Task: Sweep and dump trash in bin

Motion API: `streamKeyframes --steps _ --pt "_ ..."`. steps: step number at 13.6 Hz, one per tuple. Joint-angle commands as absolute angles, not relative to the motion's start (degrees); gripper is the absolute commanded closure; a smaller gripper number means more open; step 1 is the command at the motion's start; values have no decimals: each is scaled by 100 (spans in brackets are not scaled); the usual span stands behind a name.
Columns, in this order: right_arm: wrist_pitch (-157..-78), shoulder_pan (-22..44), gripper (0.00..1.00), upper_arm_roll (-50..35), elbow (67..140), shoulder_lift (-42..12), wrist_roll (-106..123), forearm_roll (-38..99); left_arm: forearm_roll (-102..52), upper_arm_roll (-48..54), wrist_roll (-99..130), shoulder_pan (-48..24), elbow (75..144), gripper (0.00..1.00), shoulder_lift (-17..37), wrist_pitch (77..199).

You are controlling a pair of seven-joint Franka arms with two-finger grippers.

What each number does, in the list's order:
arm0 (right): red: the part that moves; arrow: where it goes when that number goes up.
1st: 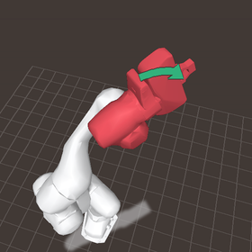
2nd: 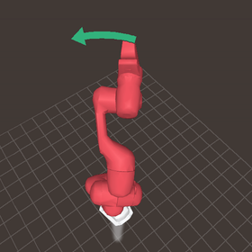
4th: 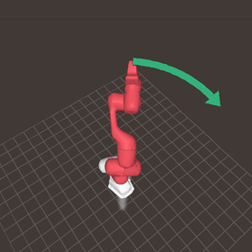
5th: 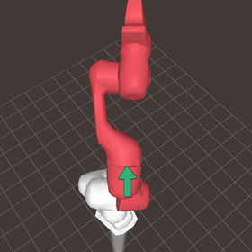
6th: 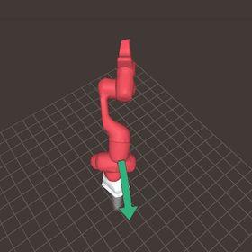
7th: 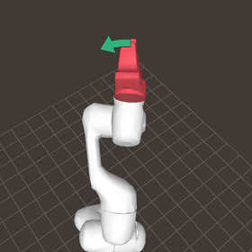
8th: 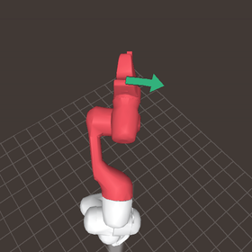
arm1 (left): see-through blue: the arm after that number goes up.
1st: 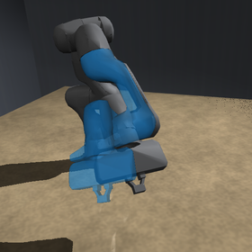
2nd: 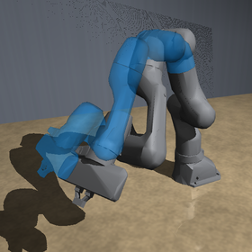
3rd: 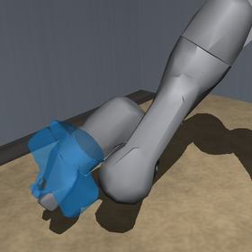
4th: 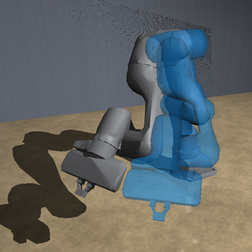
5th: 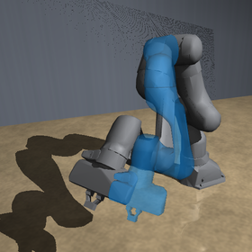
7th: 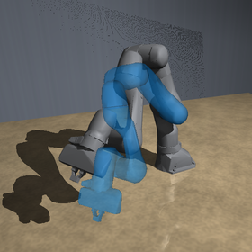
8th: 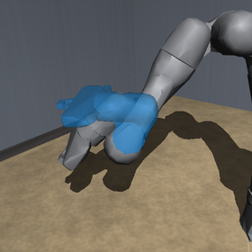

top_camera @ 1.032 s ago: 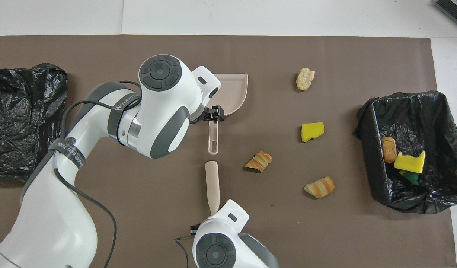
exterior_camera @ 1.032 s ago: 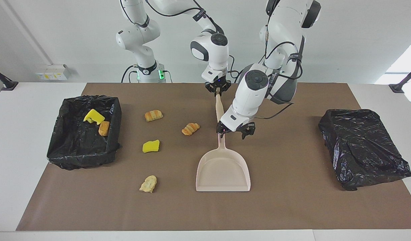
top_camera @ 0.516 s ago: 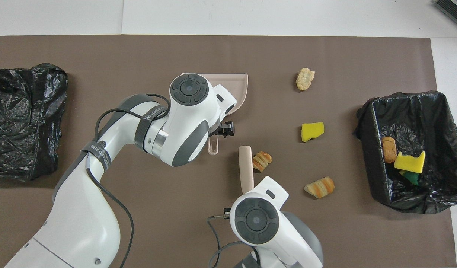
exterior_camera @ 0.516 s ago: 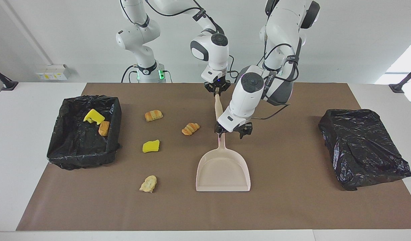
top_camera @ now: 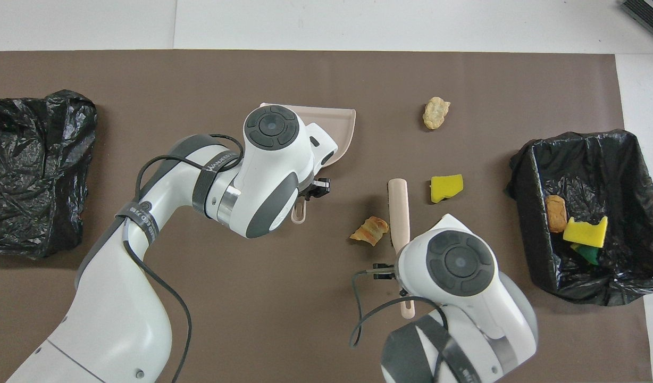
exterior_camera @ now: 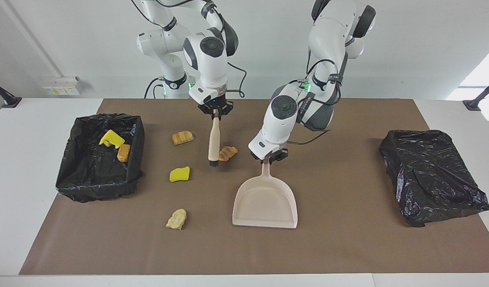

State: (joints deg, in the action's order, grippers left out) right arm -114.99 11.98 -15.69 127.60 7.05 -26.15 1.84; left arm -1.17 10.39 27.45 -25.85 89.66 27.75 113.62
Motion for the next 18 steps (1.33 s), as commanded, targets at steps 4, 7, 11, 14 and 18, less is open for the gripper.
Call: streamKeyframes --steps 4,7,11,14,18 --pt "-12312 -130 100 -1626 12517 221 -215 -404 395 923 1086 -2304 9035 100 2067 10075" --pt "-12357 -316 100 -1617 11570 -647 114 -1096 536 914 -617 -1830 9131 100 1654 9512" --pt "-12865 -526 100 -1626 10452 -1896 403 -2239 545 914 -3535 -1109 10192 100 408 9106" --pt "-13331 -624 100 -1608 10153 -2521 527 -2828 782 914 -4174 -993 11045 100 -139 9184" --pt "-12617 -527 100 -1765 10265 -2488 571 -2813 923 923 -4622 -1081 12696 100 -1123 10166"
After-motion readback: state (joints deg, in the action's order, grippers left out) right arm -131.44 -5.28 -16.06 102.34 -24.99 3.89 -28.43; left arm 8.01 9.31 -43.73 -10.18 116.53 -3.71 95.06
